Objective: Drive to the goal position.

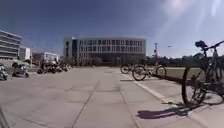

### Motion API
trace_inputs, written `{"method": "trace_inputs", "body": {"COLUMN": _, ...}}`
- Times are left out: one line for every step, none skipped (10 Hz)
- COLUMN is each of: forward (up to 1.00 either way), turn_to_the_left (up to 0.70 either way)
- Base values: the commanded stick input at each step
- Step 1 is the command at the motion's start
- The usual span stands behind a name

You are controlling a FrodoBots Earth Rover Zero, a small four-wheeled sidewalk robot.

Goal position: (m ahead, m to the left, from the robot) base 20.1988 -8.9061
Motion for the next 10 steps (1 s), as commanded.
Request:
{"method": "trace_inputs", "body": {"forward": 0.70, "turn_to_the_left": 0.00}}
{"method": "trace_inputs", "body": {"forward": 0.70, "turn_to_the_left": -0.03}}
{"method": "trace_inputs", "body": {"forward": 0.70, "turn_to_the_left": -0.09}}
{"method": "trace_inputs", "body": {"forward": 0.70, "turn_to_the_left": -0.09}}
{"method": "trace_inputs", "body": {"forward": 0.70, "turn_to_the_left": -0.03}}
{"method": "trace_inputs", "body": {"forward": 0.70, "turn_to_the_left": 0.00}}
{"method": "trace_inputs", "body": {"forward": 0.70, "turn_to_the_left": 0.00}}
{"method": "trace_inputs", "body": {"forward": 0.70, "turn_to_the_left": -0.06}}
{"method": "trace_inputs", "body": {"forward": 0.70, "turn_to_the_left": -0.11}}
{"method": "trace_inputs", "body": {"forward": 0.70, "turn_to_the_left": -0.08}}
